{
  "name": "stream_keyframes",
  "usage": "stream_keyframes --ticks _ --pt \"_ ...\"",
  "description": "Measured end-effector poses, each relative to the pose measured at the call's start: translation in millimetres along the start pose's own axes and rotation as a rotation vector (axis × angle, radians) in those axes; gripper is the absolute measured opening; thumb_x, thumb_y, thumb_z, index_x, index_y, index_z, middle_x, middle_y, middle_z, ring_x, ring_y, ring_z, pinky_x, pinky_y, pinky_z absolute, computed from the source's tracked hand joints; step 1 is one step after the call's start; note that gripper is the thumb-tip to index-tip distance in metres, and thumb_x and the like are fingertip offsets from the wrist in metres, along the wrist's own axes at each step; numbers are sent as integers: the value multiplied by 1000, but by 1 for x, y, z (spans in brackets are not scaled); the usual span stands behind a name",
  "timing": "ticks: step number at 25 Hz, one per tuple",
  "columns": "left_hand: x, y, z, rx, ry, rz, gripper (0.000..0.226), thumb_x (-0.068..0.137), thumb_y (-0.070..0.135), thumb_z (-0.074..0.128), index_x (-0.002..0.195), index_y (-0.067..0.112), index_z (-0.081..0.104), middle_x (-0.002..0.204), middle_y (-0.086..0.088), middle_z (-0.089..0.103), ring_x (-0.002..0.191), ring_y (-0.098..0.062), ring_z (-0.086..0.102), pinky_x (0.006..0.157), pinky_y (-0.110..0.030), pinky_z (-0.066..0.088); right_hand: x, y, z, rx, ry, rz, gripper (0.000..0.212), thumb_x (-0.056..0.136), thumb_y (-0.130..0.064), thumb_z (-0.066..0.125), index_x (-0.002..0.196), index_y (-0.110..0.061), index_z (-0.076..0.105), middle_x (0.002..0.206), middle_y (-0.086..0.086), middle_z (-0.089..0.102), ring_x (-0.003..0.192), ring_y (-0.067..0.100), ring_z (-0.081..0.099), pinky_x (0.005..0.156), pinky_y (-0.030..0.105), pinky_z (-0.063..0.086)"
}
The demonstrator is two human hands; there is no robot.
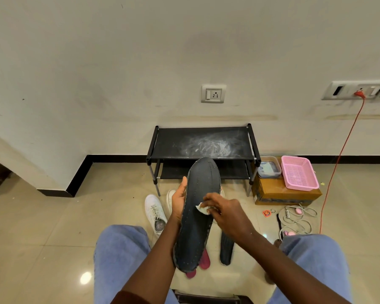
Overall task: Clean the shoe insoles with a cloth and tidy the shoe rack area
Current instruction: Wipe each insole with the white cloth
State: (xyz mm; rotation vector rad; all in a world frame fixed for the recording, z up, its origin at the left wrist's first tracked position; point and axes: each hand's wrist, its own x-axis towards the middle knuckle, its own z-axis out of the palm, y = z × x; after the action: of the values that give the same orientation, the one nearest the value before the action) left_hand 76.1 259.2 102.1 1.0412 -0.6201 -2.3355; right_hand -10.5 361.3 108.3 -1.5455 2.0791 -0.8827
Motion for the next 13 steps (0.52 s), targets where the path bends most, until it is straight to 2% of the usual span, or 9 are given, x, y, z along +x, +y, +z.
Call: stream_keyframes --ticks 2,4,5,6,8,10,11,13 --pt "-1 -3 -1 12 43 23 40 98 32 39 86 4 65 65 -9 71 63 -23 68 56 -27 57 -4 -6 6 -89 -38 20 33 96 -17 46 129 -19 47 123 3 61 112 18 58 91 15 43" --pt "-2 -3 -1 -24 46 23 40 98 30 38 84 5 66 64 -9 71 67 -25 66 63 -31 54 -5 -10 9 -206 -63 59 35 97 -23 41 132 -22 42 132 3 55 126 27 46 105 30 37" --pt "-2 -3 -2 -55 46 15 46 98 32 38 81 5 71 68 -11 72 68 -26 67 67 -33 53 -3 -9 7 -246 -63 69 35 98 -24 41 133 -22 41 133 4 53 129 29 42 105 34 36" --pt "-1 -5 -4 -80 36 3 51 97 33 38 76 6 76 72 -11 72 68 -25 68 72 -34 52 0 -7 6 -256 -47 71 35 97 -24 42 132 -22 42 132 6 54 126 28 46 101 34 41" --pt "-1 -8 -8 -103 26 -2 55 96 32 37 67 9 78 73 -9 72 66 -23 69 74 -34 51 11 -2 0 -237 25 39 34 96 -20 46 130 -17 45 117 9 63 103 21 61 83 26 53" --pt "-3 -11 -5 -111 4 -5 56 96 27 36 63 10 77 70 -8 72 61 -20 69 65 -29 56 26 2 -8 -266 86 24 30 95 -16 47 125 -13 48 98 10 68 83 20 64 65 22 47" --pt "-4 -12 -3 -116 -7 3 51 93 25 40 64 8 77 70 -9 72 61 -20 70 61 -27 57 35 1 -12 -283 114 35 28 95 -14 46 123 -12 49 93 11 67 79 23 64 62 25 44" --pt "-4 -12 -3 -112 -16 28 25 73 27 67 69 5 77 73 -11 72 63 -22 70 59 -28 59 49 -4 -20 -293 149 76 27 95 -10 43 121 -10 48 94 14 66 82 29 63 64 31 44"
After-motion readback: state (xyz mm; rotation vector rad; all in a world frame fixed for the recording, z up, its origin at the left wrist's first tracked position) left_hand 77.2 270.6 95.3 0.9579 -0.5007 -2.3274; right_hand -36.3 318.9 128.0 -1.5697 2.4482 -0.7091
